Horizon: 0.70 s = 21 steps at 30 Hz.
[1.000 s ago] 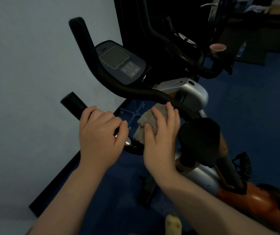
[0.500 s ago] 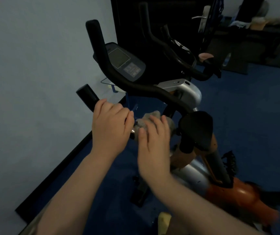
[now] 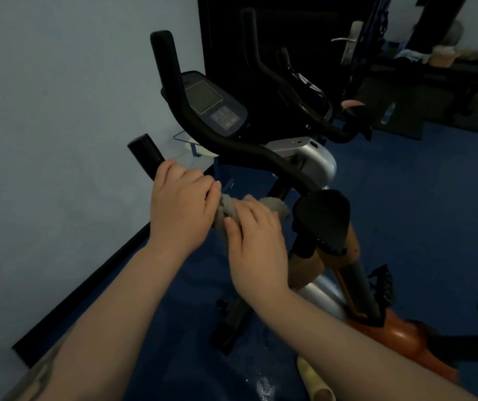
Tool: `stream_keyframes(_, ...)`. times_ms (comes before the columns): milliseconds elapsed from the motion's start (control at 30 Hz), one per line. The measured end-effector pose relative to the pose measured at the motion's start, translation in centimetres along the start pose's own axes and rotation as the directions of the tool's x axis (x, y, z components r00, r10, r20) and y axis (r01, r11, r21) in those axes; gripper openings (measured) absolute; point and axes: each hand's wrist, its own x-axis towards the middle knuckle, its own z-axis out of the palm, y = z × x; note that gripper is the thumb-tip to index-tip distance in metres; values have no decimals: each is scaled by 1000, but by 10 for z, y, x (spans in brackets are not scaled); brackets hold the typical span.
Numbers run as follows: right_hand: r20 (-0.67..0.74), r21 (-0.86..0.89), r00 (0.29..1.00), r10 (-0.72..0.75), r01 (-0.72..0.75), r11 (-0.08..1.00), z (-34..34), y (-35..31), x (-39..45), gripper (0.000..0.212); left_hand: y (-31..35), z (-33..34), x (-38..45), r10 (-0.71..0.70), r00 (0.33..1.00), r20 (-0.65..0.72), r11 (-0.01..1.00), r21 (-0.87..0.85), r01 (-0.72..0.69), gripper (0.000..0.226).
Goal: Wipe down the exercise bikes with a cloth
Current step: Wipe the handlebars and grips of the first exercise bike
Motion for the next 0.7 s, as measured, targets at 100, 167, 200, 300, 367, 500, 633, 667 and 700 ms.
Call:
stream_keyframes(100,99,66,995,-23,16,998,-27,1,21,24,6,0,2,-52,999,10,999,-5,52,47)
stream_keyframes(167,119,244,993,-8,-22,969,-46,-3,38,22,13,0,5,-130,992,6,989,-72,130,45)
stream_keyframes(200,119,300,993,-7,-29,953,-56,-2,46,22,16,-1,6,-180,984,10,977,-112,180,41)
stream_keyframes(300,80,385,995,-58,23,923,-87,12,66,24,26,-2,9,-322,945,53,928,-178,327,36)
stream_keyframes(367,63,374,988,-143,110,921,-111,30,80,25,34,-3,9,-394,916,78,896,-187,402,30)
stream_keyframes(500,305,192,901,-310,261,946,-143,75,100,24,65,5,0,-471,882,36,863,-188,469,23)
stream_keyframes(633,508,57,778,-369,397,916,-134,112,83,31,88,20,-23,-492,868,-69,862,-176,475,30)
stream_keyframes(667,486,59,773,-408,436,898,-130,115,80,33,92,24,-28,-507,857,-89,853,-190,485,30)
stream_keyframes(700,483,64,759,-436,466,883,-126,116,81,34,96,26,-31,-531,841,-102,838,-209,504,31)
